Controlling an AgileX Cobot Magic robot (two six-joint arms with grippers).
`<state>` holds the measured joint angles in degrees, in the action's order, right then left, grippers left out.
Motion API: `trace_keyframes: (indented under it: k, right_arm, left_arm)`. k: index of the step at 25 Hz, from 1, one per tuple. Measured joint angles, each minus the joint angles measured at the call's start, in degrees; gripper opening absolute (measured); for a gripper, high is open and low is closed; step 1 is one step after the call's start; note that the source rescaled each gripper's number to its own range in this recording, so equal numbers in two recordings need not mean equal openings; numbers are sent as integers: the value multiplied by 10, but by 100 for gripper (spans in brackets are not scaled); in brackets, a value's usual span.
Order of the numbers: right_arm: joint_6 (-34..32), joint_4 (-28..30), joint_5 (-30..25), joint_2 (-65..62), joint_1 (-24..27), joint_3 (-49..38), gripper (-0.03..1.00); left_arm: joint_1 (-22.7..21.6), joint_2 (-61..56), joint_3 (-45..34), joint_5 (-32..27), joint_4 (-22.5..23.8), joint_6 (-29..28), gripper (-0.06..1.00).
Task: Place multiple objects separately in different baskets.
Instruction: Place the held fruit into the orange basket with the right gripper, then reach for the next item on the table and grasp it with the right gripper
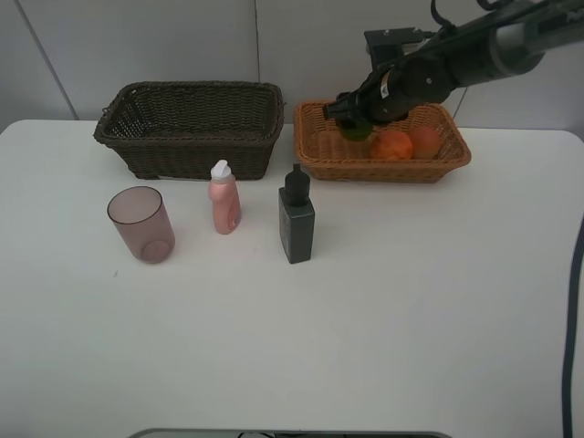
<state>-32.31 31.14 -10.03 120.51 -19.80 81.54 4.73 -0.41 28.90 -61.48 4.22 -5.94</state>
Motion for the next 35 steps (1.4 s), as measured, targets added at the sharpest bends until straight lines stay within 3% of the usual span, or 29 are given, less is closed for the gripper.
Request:
trace_keyframes:
  k: [2,4,12,17,26,35]
  right_arm:
    - [0,0,0,0,0,0,79]
    - [0,0,-1,0,0,0,84]
    - [0,-7,-44,-20,0,0,86]
    - [29,-72,-140,-83,0,0,86]
    - [223,-244,-319,-190,-2,0,86]
    - [240,-263,-449,-245,-95,0,86]
  left_arm:
    - [0,0,0,0,0,0,92]
    - [0,0,0,0,0,0,92]
    - [0,0,0,0,0,0,92]
    - [0,0,0,0,0,0,92]
    - [0,0,0,0,0,0,92]
    - [0,0,0,0,0,0,92]
